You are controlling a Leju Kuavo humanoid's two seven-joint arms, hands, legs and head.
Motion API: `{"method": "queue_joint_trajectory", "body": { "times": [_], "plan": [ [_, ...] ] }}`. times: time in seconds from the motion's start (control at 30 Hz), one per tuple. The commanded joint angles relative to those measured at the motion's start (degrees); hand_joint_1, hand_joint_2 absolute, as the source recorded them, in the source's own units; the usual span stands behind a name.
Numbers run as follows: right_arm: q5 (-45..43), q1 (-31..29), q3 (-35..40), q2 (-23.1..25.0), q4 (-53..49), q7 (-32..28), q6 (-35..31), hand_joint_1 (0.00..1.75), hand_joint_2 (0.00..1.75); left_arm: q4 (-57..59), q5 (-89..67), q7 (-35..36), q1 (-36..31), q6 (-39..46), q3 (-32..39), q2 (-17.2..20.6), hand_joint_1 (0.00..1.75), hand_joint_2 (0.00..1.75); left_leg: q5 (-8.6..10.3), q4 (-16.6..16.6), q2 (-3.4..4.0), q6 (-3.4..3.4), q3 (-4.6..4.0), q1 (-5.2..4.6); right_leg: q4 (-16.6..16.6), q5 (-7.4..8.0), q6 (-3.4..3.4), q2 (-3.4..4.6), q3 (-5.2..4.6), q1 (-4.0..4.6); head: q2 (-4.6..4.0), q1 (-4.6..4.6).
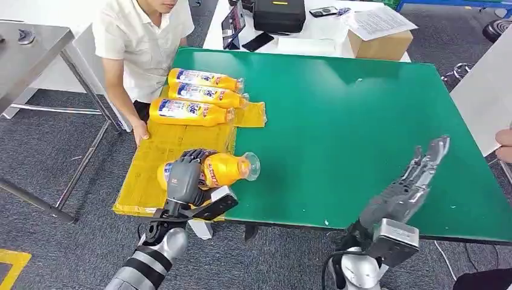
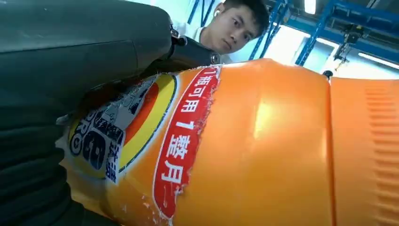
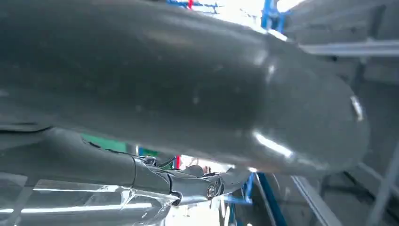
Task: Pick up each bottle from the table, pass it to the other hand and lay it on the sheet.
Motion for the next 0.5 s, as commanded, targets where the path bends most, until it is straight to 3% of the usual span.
{"method": "queue_joint_trajectory", "body": {
  "times": [0.03,0.1,0.27,0.37,0.4,0.43,0.5],
  "plan": [
    [-3.0,0.64,-1.8,0.01,-0.71,0.06,-0.09,0.0,0.0,9.9,-5.12,4.88,-6.07,-3.93,-1.38,1.36,1.75,1.75,-0.07,0.0,-0.1,-0.14,0.21,0.08,-0.01,-0.1,-0.15,-0.05,0.24,0.07,0.0,0.02],
    [-7.51,-0.18,0.91,-2.41,2.69,0.06,-0.09,0.0,0.0,16.52,-9.8,8.46,-10.56,-8.06,-2.82,1.85,1.75,1.75,-0.03,-0.07,-0.03,-0.13,0.22,0.08,-0.09,-0.03,-0.14,0.01,0.24,0.08,0.0,0.02],
    [-12.09,-2.35,2.72,-3.28,8.28,0.06,1.87,0.0,0.0,29.7,-6.26,6.89,-18.43,-15.67,0.29,-0.2,1.75,1.75,0.05,-0.06,-0.04,-0.13,0.17,0.11,-0.1,0.05,-0.14,0.03,0.2,0.1,0.0,0.02],
    [-11.98,-2.19,1.8,-3.28,9.2,0.06,3.02,0.0,0.0,32.2,-3.71,7.02,-19.81,-20.37,1.98,-1.09,1.4,1.75,0.05,-0.05,0.0,-0.17,0.15,0.1,-0.08,0.05,-0.13,0.05,0.19,0.09,0.0,0.02],
    [-12.24,-2.09,1.51,-3.31,9.47,0.06,3.66,0.0,0.0,32.61,-2.93,6.8,-19.96,-22.33,2.28,-1.05,0.75,1.75,0.03,-0.07,0.03,-0.21,0.24,0.14,-0.1,0.04,-0.2,0.09,0.28,0.13,0.0,0.02],
    [-12.45,-2.04,1.28,-3.33,9.72,0.06,4.09,0.0,0.0,32.83,-2.84,6.76,-20.01,-23.07,2.2,-0.96,0.44,1.75,0.04,-0.06,-0.02,-0.18,0.21,0.11,-0.08,0.04,-0.16,0.03,0.25,0.1,0.0,0.0],
    [-12.8,-1.97,0.7,-3.33,10.0,0.06,4.68,0.0,0.0,33.28,-2.91,6.69,-19.89,-23.88,1.96,-0.7,0.02,1.75,0.0,-0.1,0.03,-0.21,0.36,0.14,-0.13,0.03,-0.19,0.1,0.4,0.13,0.0,0.02]
  ]
}}
